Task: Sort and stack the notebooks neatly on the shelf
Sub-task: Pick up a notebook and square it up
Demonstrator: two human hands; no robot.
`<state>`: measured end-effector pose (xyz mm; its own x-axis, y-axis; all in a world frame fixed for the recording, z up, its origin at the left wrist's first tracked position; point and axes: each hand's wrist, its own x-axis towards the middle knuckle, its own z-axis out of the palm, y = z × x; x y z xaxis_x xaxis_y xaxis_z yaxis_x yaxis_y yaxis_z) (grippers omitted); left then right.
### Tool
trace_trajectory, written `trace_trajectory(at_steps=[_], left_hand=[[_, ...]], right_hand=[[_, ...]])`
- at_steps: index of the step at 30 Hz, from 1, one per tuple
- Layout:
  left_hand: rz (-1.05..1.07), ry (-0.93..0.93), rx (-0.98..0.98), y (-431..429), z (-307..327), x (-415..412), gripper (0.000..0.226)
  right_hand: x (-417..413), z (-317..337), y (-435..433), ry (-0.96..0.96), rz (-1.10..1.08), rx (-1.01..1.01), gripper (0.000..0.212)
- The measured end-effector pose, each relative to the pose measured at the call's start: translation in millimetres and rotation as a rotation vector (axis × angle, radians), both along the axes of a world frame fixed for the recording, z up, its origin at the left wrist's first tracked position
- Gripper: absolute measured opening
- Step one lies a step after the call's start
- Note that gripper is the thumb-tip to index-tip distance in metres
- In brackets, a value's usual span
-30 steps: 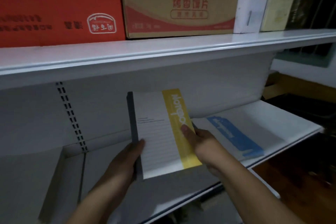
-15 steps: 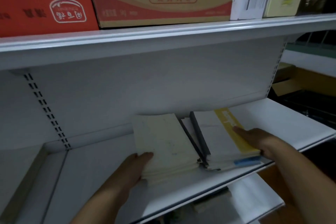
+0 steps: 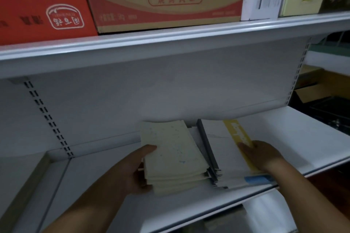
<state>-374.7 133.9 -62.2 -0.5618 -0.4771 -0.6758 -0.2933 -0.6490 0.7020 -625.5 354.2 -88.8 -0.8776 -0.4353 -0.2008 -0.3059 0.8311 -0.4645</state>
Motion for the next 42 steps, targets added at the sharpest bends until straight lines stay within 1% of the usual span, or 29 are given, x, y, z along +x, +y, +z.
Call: trace_trajectory(at_steps=[2,3,5,6,7,8,9,10,11,13,15,17,18,20,22,23,26,27,29,30,31,33,34,35,38,39,40,41,42], left_hand=[[-0.05,0.07,0.032,0,1,-4,0.058],[-0.073,0.1,0.042,2,4,-6,0.051],[-0.082,0.125,0.051,6,5,-10,0.039],[-0.076,0.134,0.047,7,3,-11,0.041],[-0.061,0.147,0.034,9,2,-11,0.049],[-0.039,0.163,0.008,10,-1,-9,0.058],[-0.005,0.182,-0.022,11,-2,-4,0.065],[0.021,0.2,-0.063,11,-5,2,0.066],[0.052,0.212,-0.113,10,-4,11,0.061],[0.083,0.264,-0.244,6,-3,32,0.052],[0.086,0.327,-0.408,1,4,61,0.059],[0.111,0.388,-0.557,-6,10,92,0.075],[0.123,0.392,-0.622,-9,12,107,0.082],[0.129,0.369,-0.796,-17,16,135,0.087],[0.098,0.297,-0.952,-27,19,158,0.078],[0.104,0.283,-0.974,-32,16,169,0.079],[0.189,0.268,-0.911,-47,-2,189,0.115],[0.221,0.265,-0.903,-50,-10,194,0.12],[0.262,0.245,-0.91,-49,-21,199,0.108],[0.263,0.237,-0.913,-47,-24,200,0.108],[0.253,0.228,-0.913,-46,-28,201,0.109],[0.22,0.234,-0.903,-48,-32,203,0.102],[0.189,0.248,-0.9,-50,-30,204,0.101],[0.155,0.268,-0.898,-54,-29,206,0.1],[0.082,0.281,-0.937,-64,-25,208,0.105],[0.086,0.286,-0.93,-65,-24,207,0.103],[0.114,0.304,-0.916,-66,-25,205,0.101],[0.143,0.321,-0.9,-65,-24,202,0.097],[0.163,0.33,-0.893,-64,-22,199,0.092]], right_hand=[[0,-1,-1,0.008,0.011,0.007,0.06],[1,1,-1,0.013,0.003,0.012,0.064],[6,5,0,0.029,0.004,0.088,0.089],[10,11,1,0.065,0.006,0.159,0.099],[14,18,2,0.133,-0.003,0.239,0.1],[22,26,0,0.211,-0.012,0.265,0.09],[33,36,-6,0.286,0.002,0.186,0.08],[47,46,-16,0.316,0.05,0.045,0.077],[65,56,-29,0.286,0.116,-0.124,0.079],[103,63,-59,0.033,0.236,-0.473,0.087],[138,60,-86,-0.363,0.338,-0.725,0.097],[162,48,-109,-0.694,0.427,-0.875,0.103],[172,43,-120,-0.812,0.447,-0.93,0.096],[193,34,-139,-0.902,0.493,-1.019,0.084],[216,31,-153,-0.869,0.5,-1.074,0.089],[228,30,-158,-0.813,0.506,-1.088,0.089],[257,25,-167,-0.622,0.518,-1.063,0.078],[265,24,-168,-0.568,0.514,-1.041,0.071],[278,22,-169,-0.425,0.497,-0.978,0.056],[281,21,-169,-0.351,0.492,-0.93,0.059],[281,20,-168,-0.306,0.494,-0.888,0.07],[276,16,-167,-0.274,0.51,-0.792,0.109],[274,16,-167,-0.26,0.536,-0.747,0.122],[272,19,-167,-0.279,0.57,-0.699,0.122],[270,26,-169,-0.446,0.585,-0.735,0.071],[272,29,-169,-0.461,0.55,-0.779,0.059],[274,24,-170,-0.425,0.492,-0.798,0.054],[278,23,-171,-0.349,0.466,-0.81,0.062],[282,21,-171,-0.264,0.459,-0.822,0.086]])
